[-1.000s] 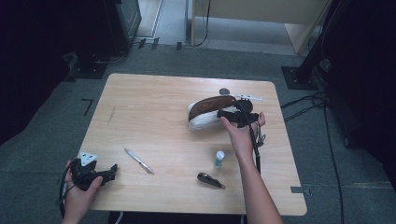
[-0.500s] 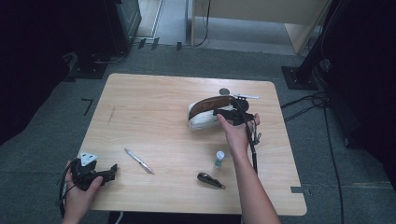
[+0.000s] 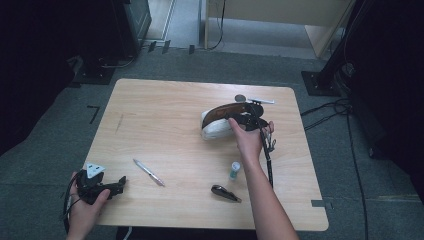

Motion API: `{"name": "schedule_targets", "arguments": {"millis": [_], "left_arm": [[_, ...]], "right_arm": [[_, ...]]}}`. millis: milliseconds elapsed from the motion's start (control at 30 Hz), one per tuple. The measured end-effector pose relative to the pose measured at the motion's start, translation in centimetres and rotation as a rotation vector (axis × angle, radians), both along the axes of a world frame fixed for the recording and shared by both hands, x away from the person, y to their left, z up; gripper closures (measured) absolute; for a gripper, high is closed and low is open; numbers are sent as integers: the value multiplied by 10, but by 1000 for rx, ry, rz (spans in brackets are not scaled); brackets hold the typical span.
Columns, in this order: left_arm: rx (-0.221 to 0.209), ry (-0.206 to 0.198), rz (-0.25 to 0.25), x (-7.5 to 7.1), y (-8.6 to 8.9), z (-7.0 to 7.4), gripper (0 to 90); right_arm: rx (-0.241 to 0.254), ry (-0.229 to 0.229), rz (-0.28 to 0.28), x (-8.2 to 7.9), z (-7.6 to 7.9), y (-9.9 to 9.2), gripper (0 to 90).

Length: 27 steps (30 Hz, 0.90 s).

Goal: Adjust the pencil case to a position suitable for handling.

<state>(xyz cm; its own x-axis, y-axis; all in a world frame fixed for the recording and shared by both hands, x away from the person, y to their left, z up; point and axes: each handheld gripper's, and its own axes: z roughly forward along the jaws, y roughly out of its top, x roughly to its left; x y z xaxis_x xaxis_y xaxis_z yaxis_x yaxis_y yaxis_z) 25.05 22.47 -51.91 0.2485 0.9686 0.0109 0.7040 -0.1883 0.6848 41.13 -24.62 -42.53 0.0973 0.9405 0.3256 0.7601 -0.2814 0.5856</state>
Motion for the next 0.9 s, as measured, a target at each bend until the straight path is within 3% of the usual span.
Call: {"name": "schedule_targets", "arguments": {"millis": [200,233,400,700,900], "left_arm": [[0,0,0,0,0,0,0],[0,0,0,0,0,0,0],[0,0,0,0,0,0,0],[0,0,0,0,0,0,0],[0,0,0,0,0,0,0]], "right_arm": [[-28,19,-18,2,-3,3,0],[-34,39,-21,3,-6,3,0],[-49,39,-6,3,-5,3,2],[-10,17,33,1,-3,0,180],[-8,9,46,2,-4,0,214]]}}
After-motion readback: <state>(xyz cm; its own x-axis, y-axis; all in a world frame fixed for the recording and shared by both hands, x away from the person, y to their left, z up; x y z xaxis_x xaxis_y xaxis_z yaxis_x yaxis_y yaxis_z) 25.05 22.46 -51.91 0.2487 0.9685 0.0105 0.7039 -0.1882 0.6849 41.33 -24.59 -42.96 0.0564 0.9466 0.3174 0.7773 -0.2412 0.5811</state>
